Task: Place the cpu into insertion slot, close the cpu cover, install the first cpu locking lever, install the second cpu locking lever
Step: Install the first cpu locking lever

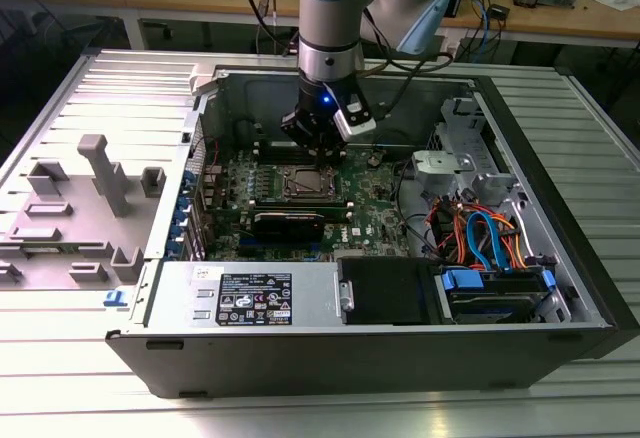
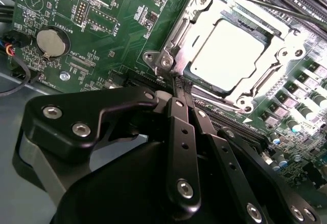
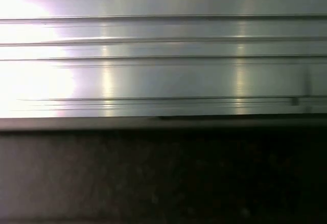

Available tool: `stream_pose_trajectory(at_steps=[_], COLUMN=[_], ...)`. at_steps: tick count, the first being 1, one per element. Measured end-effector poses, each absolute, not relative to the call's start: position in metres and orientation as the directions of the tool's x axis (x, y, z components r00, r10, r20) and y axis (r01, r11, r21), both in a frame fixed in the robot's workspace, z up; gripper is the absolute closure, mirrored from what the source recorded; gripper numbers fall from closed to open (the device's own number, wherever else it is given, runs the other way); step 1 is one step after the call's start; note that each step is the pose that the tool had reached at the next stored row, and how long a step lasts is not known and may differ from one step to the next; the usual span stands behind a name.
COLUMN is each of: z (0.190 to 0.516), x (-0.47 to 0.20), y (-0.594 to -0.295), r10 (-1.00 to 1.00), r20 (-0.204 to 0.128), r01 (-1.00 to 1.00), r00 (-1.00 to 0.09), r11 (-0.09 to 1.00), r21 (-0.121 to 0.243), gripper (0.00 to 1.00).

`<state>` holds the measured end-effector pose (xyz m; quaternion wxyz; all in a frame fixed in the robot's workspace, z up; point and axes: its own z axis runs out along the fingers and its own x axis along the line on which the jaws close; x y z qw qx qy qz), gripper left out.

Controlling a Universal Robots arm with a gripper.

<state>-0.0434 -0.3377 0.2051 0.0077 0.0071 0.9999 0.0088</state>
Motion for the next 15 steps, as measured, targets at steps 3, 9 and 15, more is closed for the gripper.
stream_pose_trajectory(at_steps=[3, 9, 15], z=[0.2036, 0.2032, 0.2060], x=[-0.0434, -0.0433, -0.0433], y=[-0.3381, -0.3382, -0.3382], r10=[0.014, 0.014, 0.014], r20=[-0.015, -0.015, -0.016], r01=[0.014, 0.014, 0.014], r00=[-1.000, -1.000, -1.000], r11=[1.000, 1.000, 1.000], r21=[0.017, 0.018, 0.018], gripper=[0.89, 0.89, 0.89])
